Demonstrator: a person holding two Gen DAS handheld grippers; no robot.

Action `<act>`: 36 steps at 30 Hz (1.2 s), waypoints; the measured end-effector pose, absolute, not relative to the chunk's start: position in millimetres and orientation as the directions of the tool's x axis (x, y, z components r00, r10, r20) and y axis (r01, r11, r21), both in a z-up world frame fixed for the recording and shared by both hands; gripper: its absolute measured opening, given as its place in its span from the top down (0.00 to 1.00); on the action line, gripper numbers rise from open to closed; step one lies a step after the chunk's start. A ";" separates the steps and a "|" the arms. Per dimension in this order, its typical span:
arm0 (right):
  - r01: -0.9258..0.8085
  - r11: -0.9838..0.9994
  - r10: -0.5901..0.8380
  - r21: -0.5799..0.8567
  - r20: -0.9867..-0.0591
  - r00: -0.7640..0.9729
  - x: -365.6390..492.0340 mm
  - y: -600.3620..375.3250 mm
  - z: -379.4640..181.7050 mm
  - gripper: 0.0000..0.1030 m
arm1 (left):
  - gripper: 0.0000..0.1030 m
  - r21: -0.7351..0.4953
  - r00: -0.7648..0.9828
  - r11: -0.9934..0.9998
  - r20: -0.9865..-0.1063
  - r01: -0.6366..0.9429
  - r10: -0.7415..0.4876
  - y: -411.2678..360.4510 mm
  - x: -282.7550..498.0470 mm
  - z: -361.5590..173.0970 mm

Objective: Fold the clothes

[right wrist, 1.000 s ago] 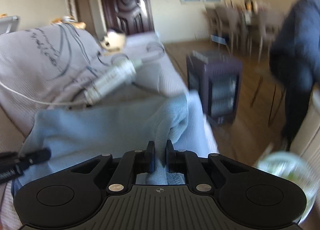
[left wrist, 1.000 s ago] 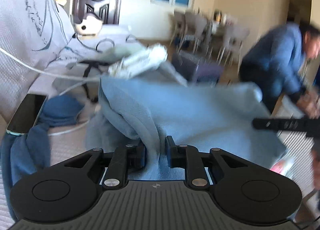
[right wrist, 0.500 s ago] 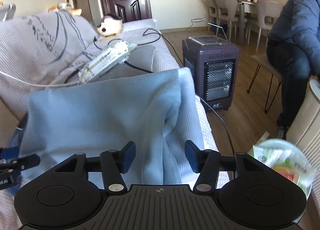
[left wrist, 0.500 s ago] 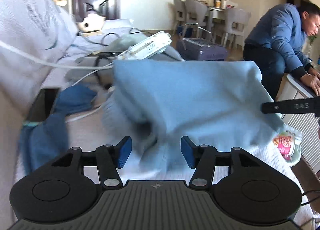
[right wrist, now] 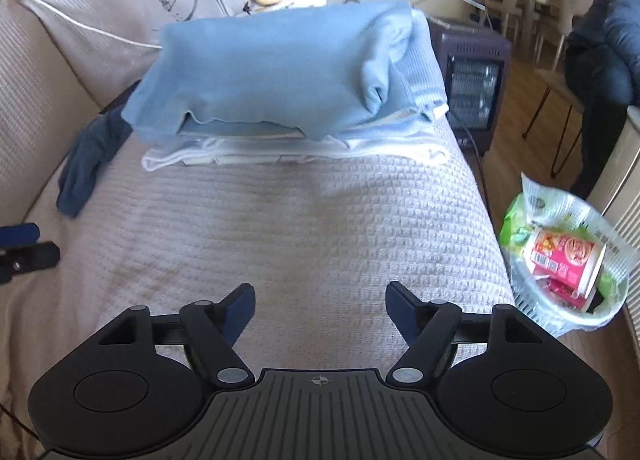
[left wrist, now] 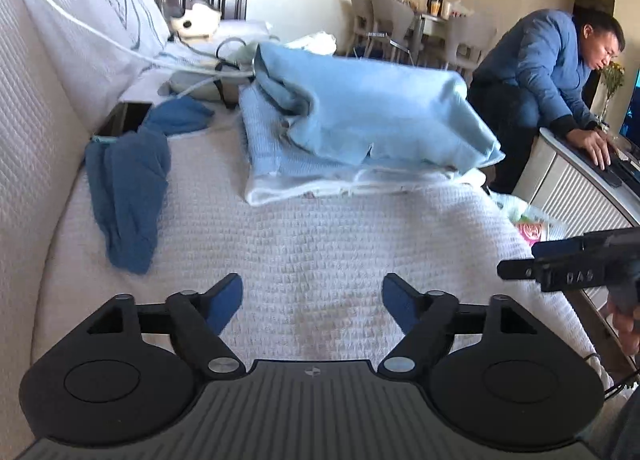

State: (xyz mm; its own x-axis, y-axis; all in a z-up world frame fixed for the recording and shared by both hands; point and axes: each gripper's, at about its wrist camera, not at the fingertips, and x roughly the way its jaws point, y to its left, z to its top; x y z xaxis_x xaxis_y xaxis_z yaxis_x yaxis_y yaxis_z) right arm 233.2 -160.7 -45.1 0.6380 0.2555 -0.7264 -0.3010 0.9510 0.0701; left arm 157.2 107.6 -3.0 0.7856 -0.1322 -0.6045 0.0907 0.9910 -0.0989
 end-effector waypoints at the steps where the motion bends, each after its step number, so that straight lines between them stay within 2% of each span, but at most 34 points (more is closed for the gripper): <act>1: -0.302 0.951 0.253 0.062 -0.716 0.651 229.8 -158.8 -46.1 0.25 | 0.20 -0.101 0.794 0.991 -0.593 0.092 -0.134 107.0 157.5 -4.4; 3: -0.296 0.953 0.251 0.057 -0.694 0.675 221.8 -158.2 -52.5 0.20 | 0.20 -0.113 0.802 0.990 -0.581 0.088 -0.138 106.3 159.2 -10.1; 5: -0.300 0.953 0.249 0.048 -0.688 0.681 219.7 -156.7 -57.9 0.19 | 0.20 -0.121 0.800 0.990 -0.585 0.076 -0.133 103.7 162.0 -17.6; 9: -0.317 0.948 0.246 0.024 -0.689 0.682 220.4 -152.3 -66.6 0.18 | 0.18 -0.064 0.790 0.993 -0.602 0.098 -0.117 91.4 159.7 -29.3; 12: -0.330 0.944 0.243 0.006 -0.689 0.683 221.0 -149.0 -73.1 0.11 | 0.14 -0.029 0.782 0.990 -0.610 0.141 -0.129 80.2 159.4 -37.8; 14: -0.338 0.941 0.241 -0.006 -0.689 0.684 221.3 -146.8 -77.4 0.10 | 0.14 -0.018 0.765 0.988 -0.631 0.155 -0.132 73.8 160.7 -46.2; 19: -0.339 0.941 0.230 -0.022 -0.693 0.684 223.2 -145.0 -86.1 0.10 | 0.14 -0.086 0.673 0.984 -0.720 0.153 -0.168 70.6 167.7 -74.1; 22: -0.334 0.942 0.222 -0.027 -0.696 0.683 224.5 -144.9 -90.7 0.10 | 0.14 -0.099 0.659 0.985 -0.734 0.138 -0.166 71.0 170.0 -83.9; 25: -0.330 0.944 0.214 -0.033 -0.699 0.682 225.8 -144.8 -95.3 0.05 | 0.10 -0.082 0.666 0.985 -0.728 0.150 -0.162 69.4 168.7 -87.5; 27: -0.326 0.944 0.208 -0.037 -0.701 0.682 226.7 -144.8 -98.4 0.00 | 0.03 -0.071 0.668 0.986 -0.729 0.148 -0.152 68.9 169.2 -89.7; 36: -0.327 0.944 0.200 -0.049 -0.703 0.682 228.2 -145.2 -105.7 0.00 | 0.00 -0.089 0.647 0.988 -0.747 0.127 -0.151 73.4 173.0 -92.0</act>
